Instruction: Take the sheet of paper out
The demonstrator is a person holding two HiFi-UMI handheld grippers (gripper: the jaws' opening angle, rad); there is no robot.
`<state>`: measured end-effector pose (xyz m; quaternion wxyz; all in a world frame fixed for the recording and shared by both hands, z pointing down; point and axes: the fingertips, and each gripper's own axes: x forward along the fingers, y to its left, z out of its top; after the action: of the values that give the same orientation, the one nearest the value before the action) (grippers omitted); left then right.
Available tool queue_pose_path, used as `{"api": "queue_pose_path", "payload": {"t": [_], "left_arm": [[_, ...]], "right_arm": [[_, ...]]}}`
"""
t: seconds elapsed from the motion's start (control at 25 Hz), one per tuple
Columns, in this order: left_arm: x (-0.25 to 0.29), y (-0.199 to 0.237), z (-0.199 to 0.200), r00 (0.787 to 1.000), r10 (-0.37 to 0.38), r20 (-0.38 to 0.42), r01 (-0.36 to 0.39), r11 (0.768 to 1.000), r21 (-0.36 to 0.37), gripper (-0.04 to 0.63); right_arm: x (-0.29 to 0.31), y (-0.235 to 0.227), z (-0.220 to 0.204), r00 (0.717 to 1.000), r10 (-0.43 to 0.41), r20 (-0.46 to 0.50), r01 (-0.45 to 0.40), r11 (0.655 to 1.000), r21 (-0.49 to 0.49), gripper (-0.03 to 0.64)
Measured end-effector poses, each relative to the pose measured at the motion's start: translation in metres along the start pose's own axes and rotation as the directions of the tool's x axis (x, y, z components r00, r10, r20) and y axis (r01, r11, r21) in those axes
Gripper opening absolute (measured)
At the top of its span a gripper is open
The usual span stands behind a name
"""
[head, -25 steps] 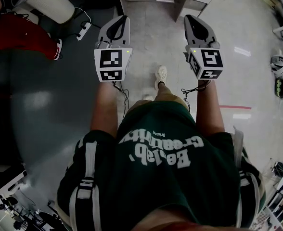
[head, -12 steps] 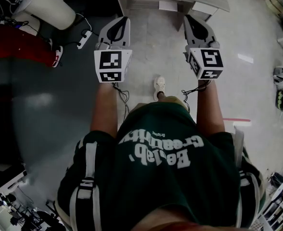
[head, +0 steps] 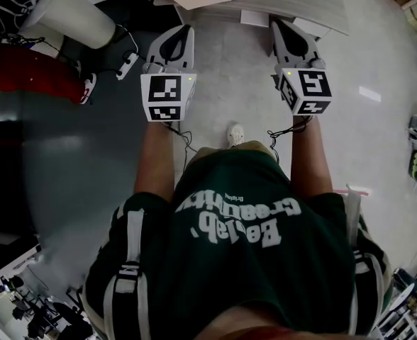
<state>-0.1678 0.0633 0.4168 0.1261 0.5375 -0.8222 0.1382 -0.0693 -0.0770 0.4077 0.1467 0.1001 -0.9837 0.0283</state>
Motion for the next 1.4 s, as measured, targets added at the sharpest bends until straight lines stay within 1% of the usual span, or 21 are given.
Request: {"api": "queue_pose_path", "payload": {"t": [0.08, 0.28, 0.44, 0.6, 1.0, 1.2, 1.4], "left_arm": [[-0.003, 0.002, -0.002, 1.000, 0.006, -0.007, -0.006, 1.000, 0.003, 0.018], [-0.016, 0.011, -0.019, 0.997, 0.059, -0.054, -0.060, 0.998, -0.030, 0.018], [-0.007, 0.025, -0.011, 0.994, 0.101, -0.042, -0.103, 0.994, -0.027, 0.018], [-0.009, 0.018, -0.009, 0.996, 0.082, -0.044, -0.084, 0.996, -0.030, 0.018], [-0.006, 0.021, -0.003, 0.996, 0.084, -0.036, -0.085, 0.996, -0.021, 0.018], [0.011, 0.016, 0.012, 0.998, 0.061, 0.000, -0.061, 0.998, -0.017, 0.018], [0.025, 0.014, 0.025, 0.999, 0.032, 0.039, -0.032, 0.999, 0.005, 0.018]], "right_arm": [[0.002, 0.004, -0.003, 1.000, 0.010, 0.000, -0.010, 1.000, 0.003, 0.032], [0.016, 0.021, -0.010, 0.996, 0.086, -0.034, -0.086, 0.996, 0.011, 0.032], [0.038, 0.018, 0.002, 0.992, 0.127, -0.010, -0.127, 0.992, 0.001, 0.032], [0.026, 0.015, 0.000, 0.993, 0.113, -0.022, -0.113, 0.994, 0.012, 0.032], [0.027, 0.009, 0.005, 0.994, 0.109, -0.013, -0.109, 0.994, 0.014, 0.032], [0.028, -0.005, 0.019, 0.996, 0.086, 0.004, -0.086, 0.996, -0.015, 0.032], [0.030, -0.013, 0.031, 0.997, 0.066, 0.032, -0.065, 0.997, -0.030, 0.032]]}}
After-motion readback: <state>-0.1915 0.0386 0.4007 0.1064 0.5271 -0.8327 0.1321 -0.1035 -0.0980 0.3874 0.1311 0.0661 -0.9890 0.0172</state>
